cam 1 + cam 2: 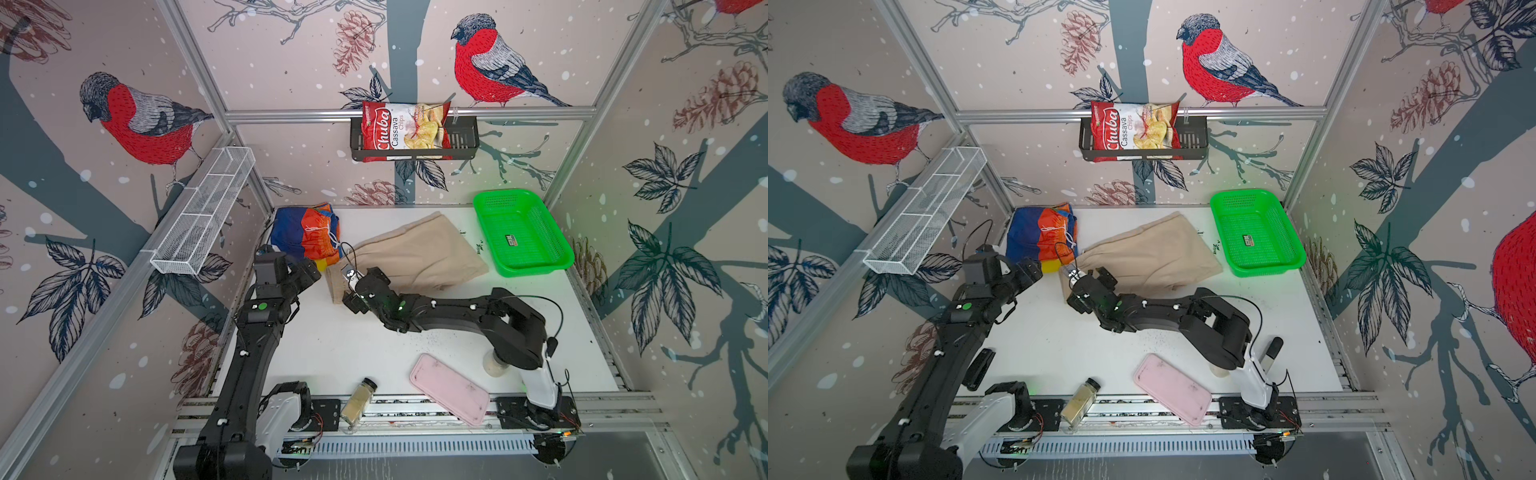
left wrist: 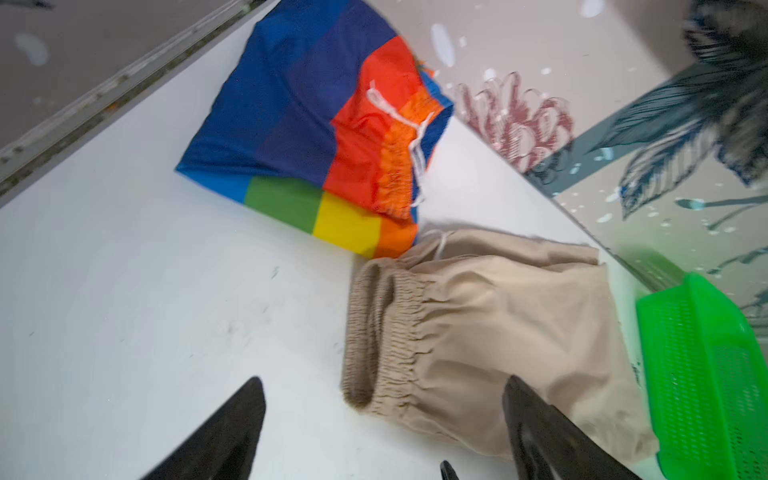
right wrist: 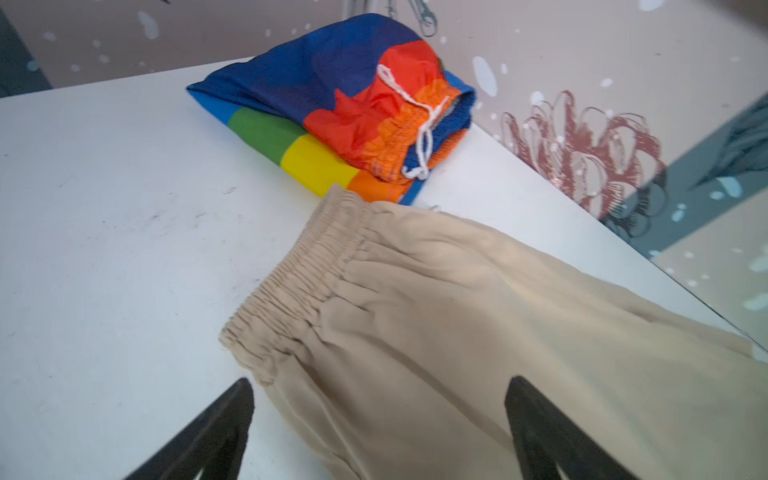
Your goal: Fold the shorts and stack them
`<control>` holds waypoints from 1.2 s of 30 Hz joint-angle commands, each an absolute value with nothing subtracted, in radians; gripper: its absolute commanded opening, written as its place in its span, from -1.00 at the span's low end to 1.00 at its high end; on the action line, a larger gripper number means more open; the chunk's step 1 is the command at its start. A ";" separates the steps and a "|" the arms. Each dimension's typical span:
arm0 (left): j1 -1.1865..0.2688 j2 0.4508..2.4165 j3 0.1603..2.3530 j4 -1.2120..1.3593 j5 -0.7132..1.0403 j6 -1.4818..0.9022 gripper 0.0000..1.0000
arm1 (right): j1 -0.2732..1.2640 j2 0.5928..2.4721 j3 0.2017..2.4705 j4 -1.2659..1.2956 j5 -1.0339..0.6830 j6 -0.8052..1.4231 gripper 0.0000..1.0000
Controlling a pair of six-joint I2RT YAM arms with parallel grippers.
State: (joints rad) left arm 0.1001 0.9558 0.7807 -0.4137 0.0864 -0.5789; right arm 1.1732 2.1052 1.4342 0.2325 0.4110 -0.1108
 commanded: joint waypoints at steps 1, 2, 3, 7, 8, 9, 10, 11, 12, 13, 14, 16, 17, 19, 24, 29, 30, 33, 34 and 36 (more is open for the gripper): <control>0.163 0.969 0.742 -0.425 0.191 -0.592 0.76 | 1.179 2.179 1.520 0.220 0.301 -0.173 0.89; 0.178 0.972 0.734 -0.416 0.202 -0.593 0.76 | 1.179 2.209 1.555 0.204 0.282 -0.176 0.89; 0.186 0.975 0.728 -0.411 0.207 -0.593 0.75 | 1.178 2.235 1.585 0.189 0.267 -0.178 0.89; 0.196 0.997 0.736 -0.407 0.205 -0.582 0.77 | 1.180 2.334 1.675 0.142 0.221 -0.169 0.88; 0.198 1.004 0.738 -0.405 0.207 -0.579 0.78 | 1.180 2.350 1.684 0.132 0.207 -0.164 0.88; 0.202 1.010 0.737 -0.402 0.211 -0.578 0.78 | 1.181 2.359 1.684 0.126 0.194 -0.156 0.87; 0.205 1.015 0.735 -0.397 0.217 -0.580 0.78 | 1.183 2.368 1.681 0.122 0.179 -0.145 0.87; 0.207 1.021 0.730 -0.391 0.221 -0.583 0.78 | 1.184 2.375 1.674 0.116 0.163 -0.135 0.86; 0.209 1.026 0.726 -0.386 0.227 -0.586 0.79 | 1.186 2.377 1.668 0.112 0.151 -0.128 0.86; 0.209 1.032 0.722 -0.377 0.238 -0.588 0.78 | 1.187 2.381 1.659 0.110 0.140 -0.119 0.86; 0.210 1.038 0.717 -0.371 0.246 -0.590 0.79 | 1.188 2.383 1.653 0.108 0.134 -0.109 0.86; 0.210 1.048 0.709 -0.363 0.256 -0.595 0.79 | 1.186 2.399 1.659 0.091 0.120 -0.089 0.80; 0.210 1.053 0.706 -0.360 0.262 -0.595 0.78 | 1.184 2.411 1.672 0.074 0.109 -0.079 0.71; 0.210 1.058 0.699 -0.352 0.276 -0.598 0.78 | 1.179 2.438 1.706 0.045 0.095 -0.060 0.47; 0.210 1.070 0.667 -0.310 0.368 -0.597 0.80 | 1.154 2.484 1.780 0.008 0.079 -0.015 -0.44; 0.210 1.116 0.643 -0.327 0.452 -0.586 0.86 | 1.133 2.392 1.717 0.055 -0.005 0.022 -0.98; 0.210 1.125 0.645 -0.339 0.462 -0.576 0.87 | 1.131 2.368 1.695 0.068 -0.014 0.032 -0.98; 0.210 1.145 0.621 -0.312 0.519 -0.578 0.94 | 1.119 2.282 1.597 0.133 -0.062 0.085 -0.99; 0.210 1.151 0.606 -0.283 0.545 -0.596 0.94 | 1.117 2.255 1.561 0.155 -0.075 0.103 -0.99; 0.209 1.163 0.579 -0.222 0.586 -0.632 0.94 | 1.115 2.207 1.507 0.192 -0.096 0.127 -0.98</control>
